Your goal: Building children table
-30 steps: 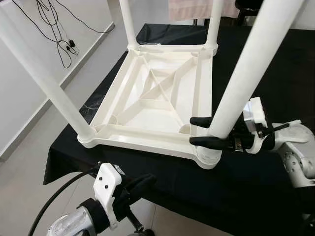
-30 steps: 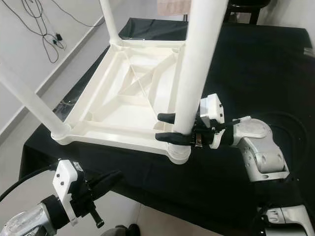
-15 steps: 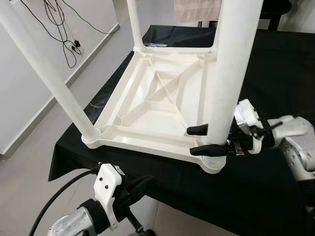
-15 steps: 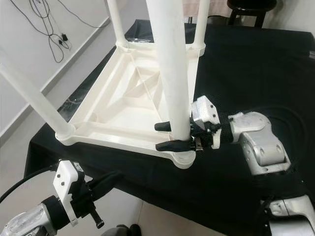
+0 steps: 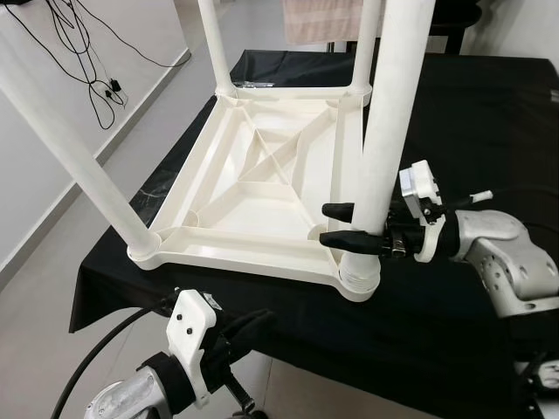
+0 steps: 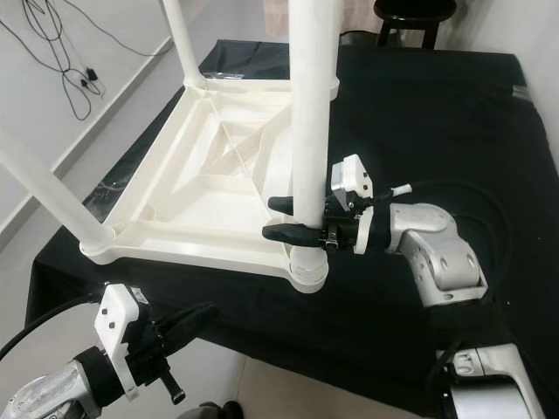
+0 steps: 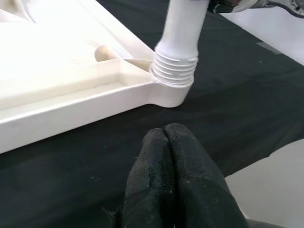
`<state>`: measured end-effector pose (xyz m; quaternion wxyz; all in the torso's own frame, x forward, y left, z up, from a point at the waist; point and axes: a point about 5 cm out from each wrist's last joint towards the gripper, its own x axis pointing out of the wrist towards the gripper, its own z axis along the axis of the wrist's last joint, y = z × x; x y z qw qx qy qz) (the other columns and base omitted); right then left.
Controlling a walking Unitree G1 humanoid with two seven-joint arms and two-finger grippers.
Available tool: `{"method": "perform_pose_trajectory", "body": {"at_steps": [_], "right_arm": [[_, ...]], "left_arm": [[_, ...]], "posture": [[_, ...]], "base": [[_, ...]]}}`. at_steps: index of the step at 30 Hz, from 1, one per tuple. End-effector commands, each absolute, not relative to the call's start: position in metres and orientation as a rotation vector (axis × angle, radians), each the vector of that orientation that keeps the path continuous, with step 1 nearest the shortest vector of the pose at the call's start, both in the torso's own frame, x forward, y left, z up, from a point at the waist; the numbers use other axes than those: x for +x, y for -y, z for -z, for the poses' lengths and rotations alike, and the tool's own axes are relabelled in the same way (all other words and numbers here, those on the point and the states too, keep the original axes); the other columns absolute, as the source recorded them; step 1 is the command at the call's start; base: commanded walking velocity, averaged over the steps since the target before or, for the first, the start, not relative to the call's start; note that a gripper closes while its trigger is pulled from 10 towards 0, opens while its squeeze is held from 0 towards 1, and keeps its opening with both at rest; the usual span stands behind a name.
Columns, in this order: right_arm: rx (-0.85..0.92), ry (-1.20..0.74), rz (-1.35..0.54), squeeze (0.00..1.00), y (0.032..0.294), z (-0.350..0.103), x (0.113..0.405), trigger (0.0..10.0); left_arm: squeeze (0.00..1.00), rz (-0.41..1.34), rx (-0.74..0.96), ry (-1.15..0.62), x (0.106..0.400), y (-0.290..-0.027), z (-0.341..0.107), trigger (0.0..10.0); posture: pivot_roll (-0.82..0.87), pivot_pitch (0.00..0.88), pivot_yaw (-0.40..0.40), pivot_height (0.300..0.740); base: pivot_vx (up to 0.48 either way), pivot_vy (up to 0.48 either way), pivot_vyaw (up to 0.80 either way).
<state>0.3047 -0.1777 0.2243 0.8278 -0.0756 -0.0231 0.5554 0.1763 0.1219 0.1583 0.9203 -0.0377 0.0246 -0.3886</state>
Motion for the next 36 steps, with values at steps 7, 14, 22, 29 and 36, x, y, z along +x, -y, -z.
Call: {"method": "perform_pose_trajectory", "body": {"at_steps": [7,14,22,29,36], "right_arm": [[-0.108,0.015,-0.730,0.00,0.163,-0.177,0.281,10.0],[-0.265,-0.017,-0.265,0.00,0.183,-0.151,0.267,10.0],[-0.292,-0.062,-0.089,0.00,0.184,-0.146,0.272,10.0],[-0.286,-0.065,-0.087,0.00,0.175,-0.147,0.275,10.0],[-0.155,-0.125,-0.368,0.00,0.153,-0.154,0.283,10.0]], "left_arm": [[0.00,0.781,-0.061,-0.077,0.176,-0.127,-0.155,10.0],[0.00,0.786,-0.052,-0.080,0.181,-0.129,-0.153,10.0],[0.00,0.790,-0.042,-0.084,0.185,-0.131,-0.152,10.0],[0.00,0.778,-0.038,-0.084,0.185,-0.132,-0.151,10.0],[0.00,0.774,-0.054,-0.078,0.186,-0.131,-0.151,10.0]], "posture": [[-0.01,0.209,0.068,0.740],[-0.03,0.199,0.113,0.740],[-0.02,0.183,0.110,0.740],[-0.01,0.183,0.110,0.740],[-0.03,0.177,0.100,0.740]], "base": [[0.000,0.000,0.00],[0.000,0.000,0.00],[0.000,0.000,0.00],[0.000,0.000,0.00],[0.000,0.000,0.00]]}}
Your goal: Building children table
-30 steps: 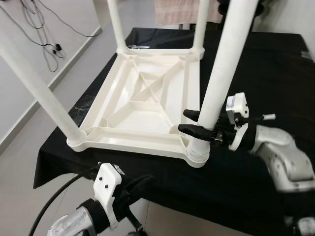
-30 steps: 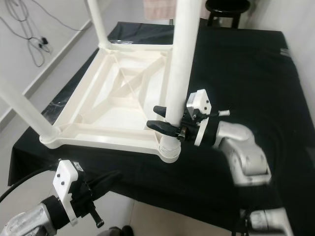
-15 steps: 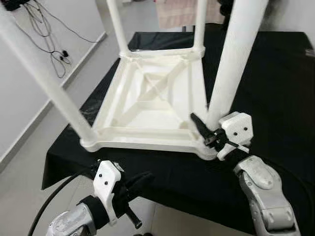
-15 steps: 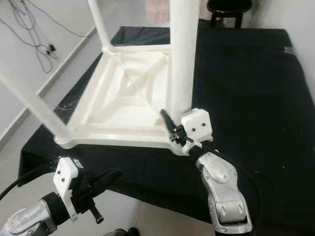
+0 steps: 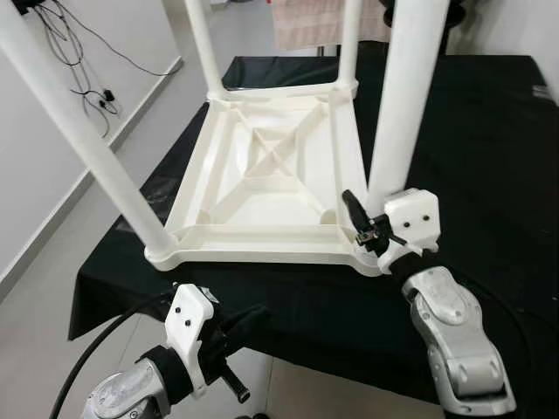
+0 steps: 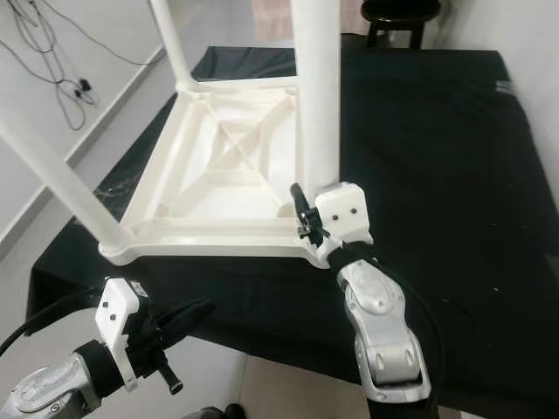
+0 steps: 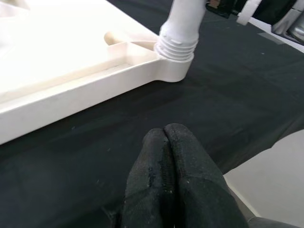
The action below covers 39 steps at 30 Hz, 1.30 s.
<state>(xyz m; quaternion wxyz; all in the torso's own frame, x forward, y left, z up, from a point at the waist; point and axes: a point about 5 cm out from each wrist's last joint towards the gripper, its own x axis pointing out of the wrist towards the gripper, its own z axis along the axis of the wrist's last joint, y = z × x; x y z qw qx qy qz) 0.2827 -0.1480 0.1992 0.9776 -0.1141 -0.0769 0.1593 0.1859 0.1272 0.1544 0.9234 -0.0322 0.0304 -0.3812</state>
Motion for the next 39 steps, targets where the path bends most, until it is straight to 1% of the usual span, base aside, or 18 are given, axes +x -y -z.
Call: {"method": "perform_pose_trajectory", "body": {"at_steps": [1,2,3,5,7,13,14,16,17,18,19,20,21,22,23,30,34,39], "right_arm": [[-0.155,-0.125,-0.368,0.00,0.153,-0.154,0.283,10.0],[-0.131,-0.125,-0.554,0.00,0.145,-0.165,0.284,10.0],[-0.131,-0.125,-0.554,0.00,0.145,-0.165,0.284,10.0],[-0.152,-0.124,-0.816,0.00,0.138,-0.179,0.280,10.0],[-0.201,-0.118,-0.940,0.00,0.141,-0.183,0.282,10.0],[-0.212,-0.117,-0.961,0.00,0.142,-0.183,0.283,10.0],[-0.228,-0.114,-1.014,0.00,0.144,-0.184,0.285,10.0],[-0.228,-0.114,-1.014,0.00,0.144,-0.184,0.285,10.0],[-0.239,-0.111,-1.062,0.00,0.144,-0.185,0.288,10.0],[-0.239,-0.111,-1.062,0.00,0.144,-0.185,0.288,10.0],[-0.227,-0.108,-1.123,0.00,0.143,-0.188,0.292,10.0],[-0.227,-0.108,-1.123,0.00,0.143,-0.188,0.292,10.0],[-0.197,-0.104,-1.208,0.00,0.140,-0.190,0.297,10.0],[-0.197,-0.104,-1.208,0.00,0.140,-0.190,0.297,10.0],[-0.156,-0.090,-1.241,0.00,0.139,-0.193,0.299,10.0],[-0.089,-0.062,-1.296,0.00,0.139,-0.199,0.301,10.0],[-0.043,0.029,-1.333,0.00,0.140,-0.212,0.300,10.0],[-0.030,0.062,-1.372,0.00,0.142,-0.217,0.297,10.0]], "left_arm": [[0.00,0.774,-0.054,-0.078,0.186,-0.131,-0.151,10.0],[0.00,0.777,-0.060,-0.079,0.187,-0.130,-0.151,10.0],[0.00,0.777,-0.060,-0.079,0.187,-0.130,-0.151,10.0],[0.00,0.781,-0.066,-0.080,0.187,-0.130,-0.150,10.0],[0.00,0.779,-0.069,-0.079,0.186,-0.129,-0.150,10.0],[0.00,0.778,-0.070,-0.079,0.186,-0.129,-0.150,10.0],[0.00,0.777,-0.070,-0.078,0.186,-0.129,-0.149,10.0],[0.00,0.777,-0.070,-0.078,0.186,-0.129,-0.149,10.0],[0.00,0.776,-0.070,-0.078,0.186,-0.128,-0.149,10.0],[0.00,0.776,-0.070,-0.078,0.186,-0.128,-0.149,10.0],[0.00,0.776,-0.070,-0.078,0.185,-0.128,-0.149,10.0],[0.00,0.776,-0.070,-0.078,0.185,-0.128,-0.149,10.0],[0.00,0.775,-0.072,-0.078,0.184,-0.128,-0.150,10.0],[0.00,0.775,-0.072,-0.078,0.184,-0.128,-0.150,10.0],[0.00,0.773,-0.073,-0.079,0.183,-0.128,-0.150,10.0],[0.00,0.771,-0.074,-0.079,0.182,-0.128,-0.151,10.0],[0.00,0.774,-0.079,-0.082,0.181,-0.128,-0.151,10.0],[0.00,0.775,-0.082,-0.083,0.181,-0.128,-0.152,10.0]], "posture": [[-0.03,0.177,0.100,0.740],[-0.03,0.172,0.096,0.740],[-0.03,0.172,0.096,0.740],[-0.03,0.170,0.094,0.740],[-0.03,0.165,0.088,0.740],[-0.03,0.165,0.088,0.740],[-0.02,0.161,0.086,0.740],[-0.02,0.161,0.086,0.740],[-0.02,0.160,0.085,0.740],[-0.02,0.160,0.085,0.740],[-0.02,0.160,0.082,0.740],[-0.02,0.160,0.082,0.740],[-0.01,0.167,0.080,0.740],[-0.01,0.167,0.080,0.740],[-0.01,0.172,0.081,0.740],[-0.01,0.177,0.082,0.740],[-0.01,0.187,0.080,0.740],[-0.01,0.188,0.081,0.740]], "base": [[0.000,0.000,0.00],[0.000,0.000,0.00],[0.000,0.000,0.00],[0.000,0.000,0.00],[0.000,0.000,0.00],[0.000,0.000,0.00],[0.000,0.000,0.00],[0.000,0.000,0.00],[0.000,0.000,0.00],[0.000,0.000,0.00],[0.000,0.000,0.00],[0.000,0.000,0.00],[0.000,0.000,0.00],[0.000,0.000,0.00],[0.000,0.000,0.00],[0.000,0.000,0.00],[0.000,0.000,0.00],[0.000,0.000,0.00]]}}
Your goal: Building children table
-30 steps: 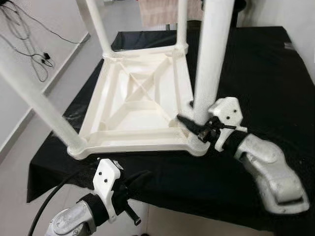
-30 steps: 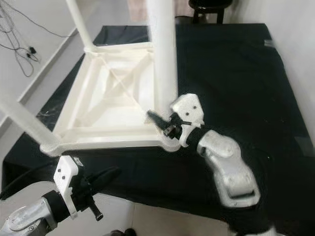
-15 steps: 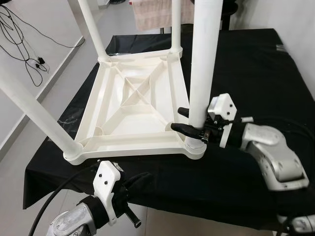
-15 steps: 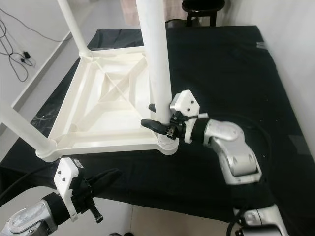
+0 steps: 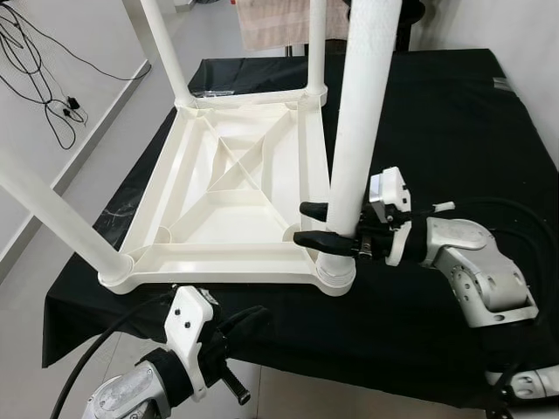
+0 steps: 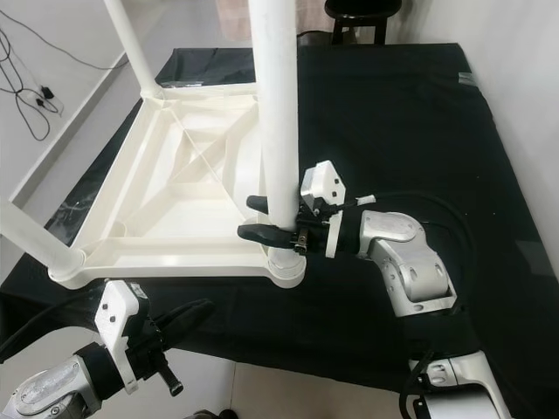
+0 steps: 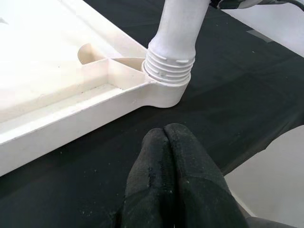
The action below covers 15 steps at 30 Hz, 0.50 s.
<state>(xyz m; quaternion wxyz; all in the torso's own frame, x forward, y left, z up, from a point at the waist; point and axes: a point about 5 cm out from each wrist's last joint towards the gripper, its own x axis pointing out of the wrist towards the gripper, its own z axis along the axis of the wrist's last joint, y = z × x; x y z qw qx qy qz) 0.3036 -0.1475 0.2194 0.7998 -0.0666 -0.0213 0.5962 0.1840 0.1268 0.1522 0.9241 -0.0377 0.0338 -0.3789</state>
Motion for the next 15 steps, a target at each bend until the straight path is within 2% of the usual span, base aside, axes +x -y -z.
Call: {"method": "perform_pose_trajectory", "body": {"at_steps": [1,5,10,11,12,13,14,15], "right_arm": [[-0.056,0.058,-1.373,0.00,0.143,-0.217,0.298,10.0],[-0.194,0.013,-1.358,0.00,0.144,-0.207,0.303,10.0],[-0.231,-0.014,-1.331,0.00,0.144,-0.201,0.305,10.0],[-0.247,-0.035,-1.241,0.00,0.143,-0.194,0.307,10.0],[-0.247,-0.035,-1.241,0.00,0.143,-0.194,0.307,10.0],[-0.237,-0.067,-1.118,0.00,0.141,-0.186,0.307,10.0],[-0.237,-0.067,-1.118,0.00,0.141,-0.186,0.307,10.0],[-0.240,-0.124,-0.807,0.00,0.146,-0.174,0.309,10.0]], "left_arm": [[0.00,0.775,-0.083,-0.083,0.182,-0.128,-0.152,10.0],[0.00,0.775,-0.084,-0.080,0.182,-0.128,-0.152,10.0],[0.00,0.773,-0.084,-0.078,0.182,-0.128,-0.152,10.0],[0.00,0.770,-0.082,-0.077,0.182,-0.127,-0.152,10.0],[0.00,0.770,-0.082,-0.077,0.182,-0.127,-0.152,10.0],[0.00,0.767,-0.081,-0.075,0.182,-0.128,-0.153,10.0],[0.00,0.767,-0.081,-0.075,0.182,-0.128,-0.153,10.0],[0.00,0.764,-0.080,-0.073,0.181,-0.128,-0.153,10.0]], "posture": [[-0.01,0.189,0.081,0.740],[-0.01,0.189,0.077,0.740],[-0.01,0.191,0.071,0.740],[-0.01,0.193,0.063,0.740],[-0.01,0.193,0.063,0.740],[-0.01,0.194,0.058,0.740],[-0.01,0.194,0.058,0.740],[-0.01,0.198,0.052,0.740]], "base": [[0.000,0.000,0.00],[0.000,0.000,0.00],[0.000,0.000,0.00],[0.000,0.000,0.00],[0.000,0.000,0.00],[0.000,0.000,0.00],[0.000,0.000,0.00],[0.000,0.000,0.00]]}}
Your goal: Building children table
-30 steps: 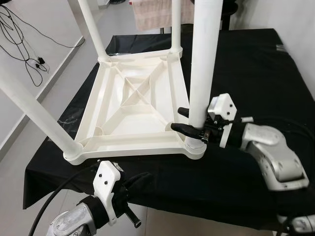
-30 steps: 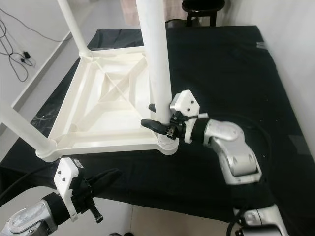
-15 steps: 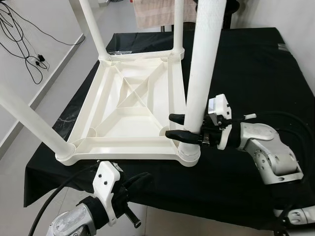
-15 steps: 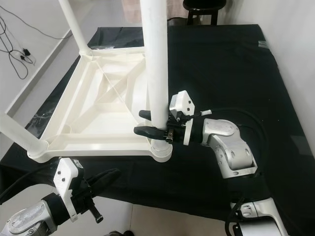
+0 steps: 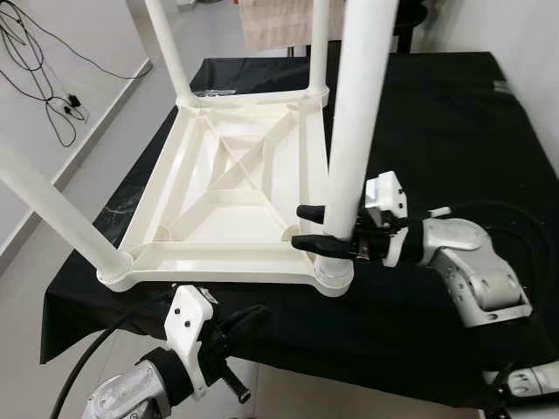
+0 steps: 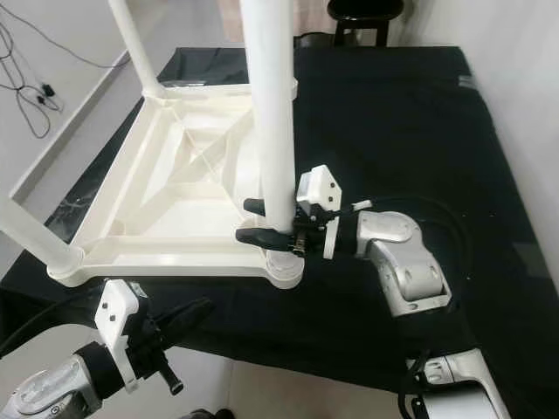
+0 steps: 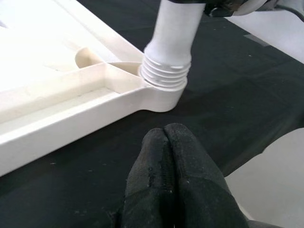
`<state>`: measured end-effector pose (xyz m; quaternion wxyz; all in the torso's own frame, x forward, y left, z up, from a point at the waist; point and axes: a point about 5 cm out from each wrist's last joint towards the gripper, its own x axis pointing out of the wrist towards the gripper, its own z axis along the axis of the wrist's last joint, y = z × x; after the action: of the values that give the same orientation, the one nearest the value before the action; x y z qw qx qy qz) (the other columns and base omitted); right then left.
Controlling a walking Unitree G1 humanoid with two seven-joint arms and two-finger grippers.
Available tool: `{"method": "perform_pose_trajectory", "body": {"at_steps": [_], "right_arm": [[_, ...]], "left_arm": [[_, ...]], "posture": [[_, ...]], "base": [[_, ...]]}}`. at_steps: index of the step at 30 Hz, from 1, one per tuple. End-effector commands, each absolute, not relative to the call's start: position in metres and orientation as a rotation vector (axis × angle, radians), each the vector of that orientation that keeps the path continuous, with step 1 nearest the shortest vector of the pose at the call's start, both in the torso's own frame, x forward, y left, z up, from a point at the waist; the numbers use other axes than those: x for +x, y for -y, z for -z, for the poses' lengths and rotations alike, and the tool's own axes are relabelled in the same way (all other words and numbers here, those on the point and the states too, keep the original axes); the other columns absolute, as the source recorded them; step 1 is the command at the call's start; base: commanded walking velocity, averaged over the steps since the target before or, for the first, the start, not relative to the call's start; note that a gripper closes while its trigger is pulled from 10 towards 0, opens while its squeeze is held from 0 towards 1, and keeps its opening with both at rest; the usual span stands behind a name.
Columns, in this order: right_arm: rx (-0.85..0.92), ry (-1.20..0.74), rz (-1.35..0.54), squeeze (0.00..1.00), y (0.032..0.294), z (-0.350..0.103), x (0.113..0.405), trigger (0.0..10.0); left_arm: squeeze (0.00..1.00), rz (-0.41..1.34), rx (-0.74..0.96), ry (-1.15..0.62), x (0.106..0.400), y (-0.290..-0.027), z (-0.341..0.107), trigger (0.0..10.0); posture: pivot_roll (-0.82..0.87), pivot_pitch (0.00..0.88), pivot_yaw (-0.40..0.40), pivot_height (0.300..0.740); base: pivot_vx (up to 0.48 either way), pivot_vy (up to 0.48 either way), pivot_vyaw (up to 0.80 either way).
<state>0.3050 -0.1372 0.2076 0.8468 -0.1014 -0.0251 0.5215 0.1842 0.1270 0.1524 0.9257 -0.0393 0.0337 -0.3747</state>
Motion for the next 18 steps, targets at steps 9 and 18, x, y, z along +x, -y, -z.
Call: {"method": "perform_pose_trajectory", "body": {"at_steps": [9,18], "right_arm": [[-0.175,-0.196,-0.158,0.00,0.172,-0.150,0.278,10.0],[-0.125,-0.202,-0.130,0.00,0.160,-0.150,0.281,10.0]], "left_arm": [[0.00,0.770,-0.080,-0.073,0.186,-0.130,-0.152,10.0],[0.00,0.766,-0.075,-0.070,0.189,-0.130,-0.151,10.0]], "posture": [[-0.03,0.188,0.077,0.740],[-0.03,0.174,0.079,0.740]], "base": [[0.000,0.000,0.00],[0.000,0.000,0.00]]}}
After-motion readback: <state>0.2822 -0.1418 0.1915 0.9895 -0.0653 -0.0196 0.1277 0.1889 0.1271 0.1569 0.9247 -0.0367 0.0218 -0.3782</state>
